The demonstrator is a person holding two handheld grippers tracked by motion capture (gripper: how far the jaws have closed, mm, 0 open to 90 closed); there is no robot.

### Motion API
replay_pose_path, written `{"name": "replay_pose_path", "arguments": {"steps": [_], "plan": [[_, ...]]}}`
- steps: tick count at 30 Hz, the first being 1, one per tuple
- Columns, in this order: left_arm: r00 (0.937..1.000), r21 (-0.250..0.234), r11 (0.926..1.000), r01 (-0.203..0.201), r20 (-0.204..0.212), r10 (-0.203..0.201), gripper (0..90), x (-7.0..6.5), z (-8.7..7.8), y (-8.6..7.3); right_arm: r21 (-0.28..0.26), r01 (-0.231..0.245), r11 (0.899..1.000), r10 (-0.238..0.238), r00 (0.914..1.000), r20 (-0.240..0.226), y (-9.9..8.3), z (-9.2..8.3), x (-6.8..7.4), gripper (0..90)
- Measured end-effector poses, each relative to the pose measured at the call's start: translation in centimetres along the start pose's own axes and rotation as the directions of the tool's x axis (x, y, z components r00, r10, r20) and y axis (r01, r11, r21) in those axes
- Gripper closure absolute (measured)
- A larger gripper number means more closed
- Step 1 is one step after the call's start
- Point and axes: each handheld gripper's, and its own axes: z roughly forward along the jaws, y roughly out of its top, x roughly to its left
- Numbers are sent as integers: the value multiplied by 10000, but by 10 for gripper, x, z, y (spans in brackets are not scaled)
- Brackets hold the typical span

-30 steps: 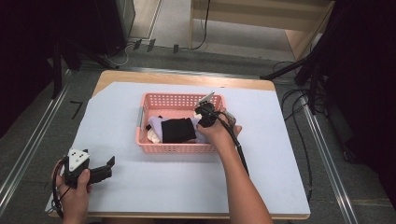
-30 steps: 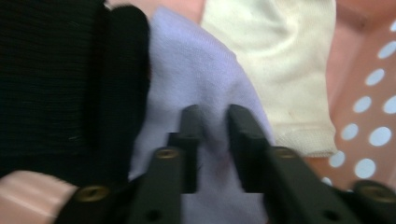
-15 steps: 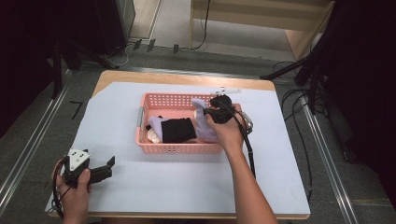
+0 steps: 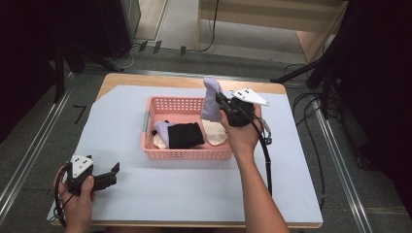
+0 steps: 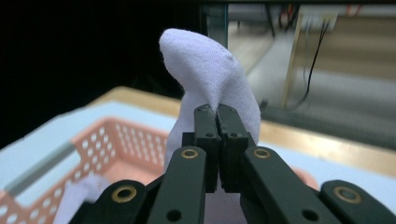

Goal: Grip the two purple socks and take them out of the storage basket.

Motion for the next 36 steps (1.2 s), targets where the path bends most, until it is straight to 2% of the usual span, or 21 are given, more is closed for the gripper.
{"name": "replay_pose_path", "arguments": {"steps": [3, 6, 9, 12, 16, 21, 27, 31, 36], "plan": [[10000, -30, 10000, 38, -4, -38, 51, 0, 0, 0, -838, 154, 9964, -143, 9998, 135, -1, -3, 0, 891], [10000, -50, 10000, 67, 32, -67, 51, 0, 0, 0, -1486, 395, 9881, -327, 9983, 473, 0, -8, -2, 891], [10000, 17, 10000, 28, 41, -28, 51, 1, 0, 0, -2144, 316, 9762, -112, 9954, 956, 6, -17, -7, 891], [10000, 5, 10000, 48, 31, -48, 51, 1, 0, 0, -2388, 234, 9708, 97, 9906, 1365, 11, -26, -16, 891], [10000, -21, 10000, 56, 46, -56, 51, 1, 0, 0, -2369, 242, 9712, 222, 9813, 1914, 7, -37, -34, 891], [10000, -13, 10000, 9, 34, -9, 51, 1, 0, 0, -2165, 4, 9763, 544, 9674, 2473, -8, -51, -57, 890], [10000, -35, 10000, 57, 19, -57, 51, 0, 0, 0, -1604, -184, 9869, 689, 9465, 3154, -36, -64, -81, 890], [9999, -15, 10000, 98, 34, -98, 51, 1, -1, 0, -1111, -503, 9925, 870, 9303, 3563, -57, -71, -92, 891], [10000, -37, 10000, 60, 16, -60, 51, 0, 0, 0, -501, -837, 9952, 966, 9180, 3846, -81, -75, -100, 891]]}}
